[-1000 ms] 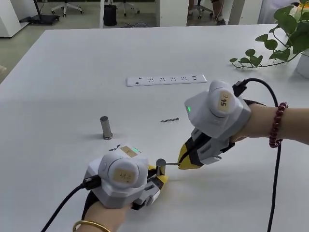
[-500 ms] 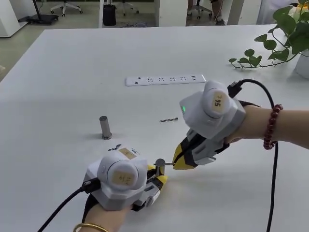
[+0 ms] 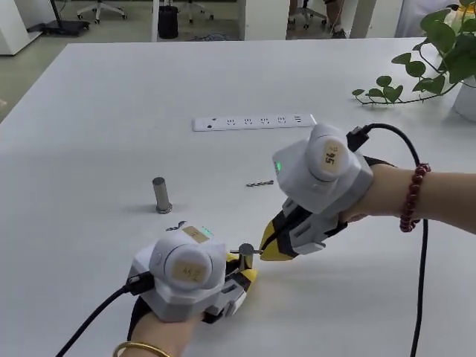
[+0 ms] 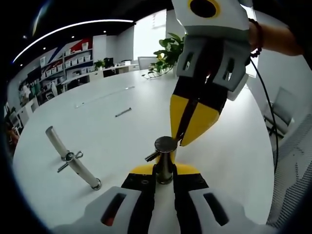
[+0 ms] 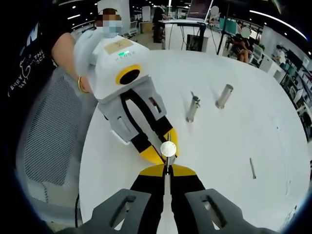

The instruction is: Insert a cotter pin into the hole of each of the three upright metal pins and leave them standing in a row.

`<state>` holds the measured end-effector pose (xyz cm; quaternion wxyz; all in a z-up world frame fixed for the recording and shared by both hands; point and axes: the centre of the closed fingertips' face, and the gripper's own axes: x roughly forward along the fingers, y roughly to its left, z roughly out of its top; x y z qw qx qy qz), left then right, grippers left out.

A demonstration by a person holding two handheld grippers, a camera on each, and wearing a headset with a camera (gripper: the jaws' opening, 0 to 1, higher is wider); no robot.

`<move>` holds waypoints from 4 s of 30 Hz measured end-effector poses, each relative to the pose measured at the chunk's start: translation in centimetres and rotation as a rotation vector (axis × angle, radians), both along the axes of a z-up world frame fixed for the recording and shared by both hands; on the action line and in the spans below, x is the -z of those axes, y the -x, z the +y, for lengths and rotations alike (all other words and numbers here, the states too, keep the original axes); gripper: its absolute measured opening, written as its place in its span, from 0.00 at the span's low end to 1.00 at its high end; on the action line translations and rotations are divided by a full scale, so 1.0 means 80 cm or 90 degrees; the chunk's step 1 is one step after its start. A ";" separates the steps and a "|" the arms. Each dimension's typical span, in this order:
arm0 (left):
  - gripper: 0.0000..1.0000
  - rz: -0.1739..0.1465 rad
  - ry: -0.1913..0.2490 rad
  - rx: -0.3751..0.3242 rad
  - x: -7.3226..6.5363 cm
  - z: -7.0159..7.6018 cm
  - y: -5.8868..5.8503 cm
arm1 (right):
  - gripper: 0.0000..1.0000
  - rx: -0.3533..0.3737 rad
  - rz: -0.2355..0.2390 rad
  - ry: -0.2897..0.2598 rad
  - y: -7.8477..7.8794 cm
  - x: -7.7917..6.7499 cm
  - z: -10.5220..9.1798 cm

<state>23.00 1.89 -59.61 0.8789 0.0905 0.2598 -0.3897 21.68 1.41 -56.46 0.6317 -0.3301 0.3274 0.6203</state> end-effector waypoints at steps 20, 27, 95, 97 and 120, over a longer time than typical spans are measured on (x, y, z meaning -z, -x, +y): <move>0.10 0.000 -0.003 0.001 0.000 0.000 0.001 | 0.00 0.064 0.033 -0.029 0.002 -0.007 -0.011; 0.10 0.000 -0.004 0.001 0.000 0.000 0.001 | 0.00 0.057 0.031 -0.027 0.002 -0.010 -0.005; 0.40 0.012 0.018 -0.081 -0.046 0.099 0.037 | 0.08 0.041 0.017 -0.059 -0.001 0.000 0.031; 0.41 0.007 0.018 -0.083 -0.050 0.105 0.039 | 0.08 0.038 0.015 -0.057 -0.001 0.000 0.031; 0.63 -0.020 0.026 -0.091 -0.060 0.124 0.042 | 0.08 0.007 -0.001 -0.040 -0.036 -0.005 0.033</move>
